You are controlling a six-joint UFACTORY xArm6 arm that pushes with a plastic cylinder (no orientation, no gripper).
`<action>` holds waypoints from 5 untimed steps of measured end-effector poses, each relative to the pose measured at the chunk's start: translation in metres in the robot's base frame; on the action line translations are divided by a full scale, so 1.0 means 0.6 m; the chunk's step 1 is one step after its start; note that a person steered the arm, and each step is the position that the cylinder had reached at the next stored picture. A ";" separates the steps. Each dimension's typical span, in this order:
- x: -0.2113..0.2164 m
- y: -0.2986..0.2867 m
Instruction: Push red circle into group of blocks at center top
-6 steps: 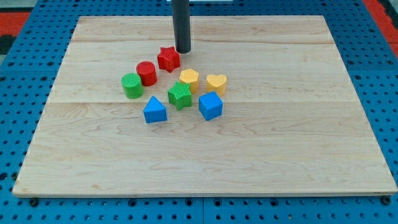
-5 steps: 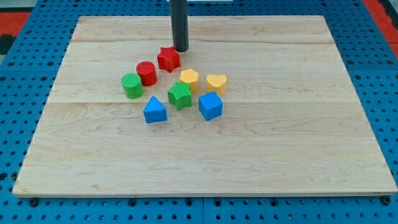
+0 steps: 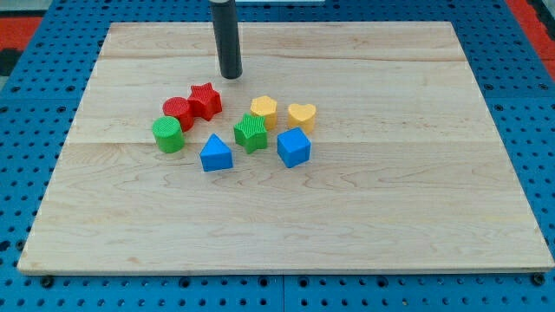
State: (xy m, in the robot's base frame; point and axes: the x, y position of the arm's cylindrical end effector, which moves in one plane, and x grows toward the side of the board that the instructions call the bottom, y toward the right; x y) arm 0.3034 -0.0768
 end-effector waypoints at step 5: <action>0.086 -0.061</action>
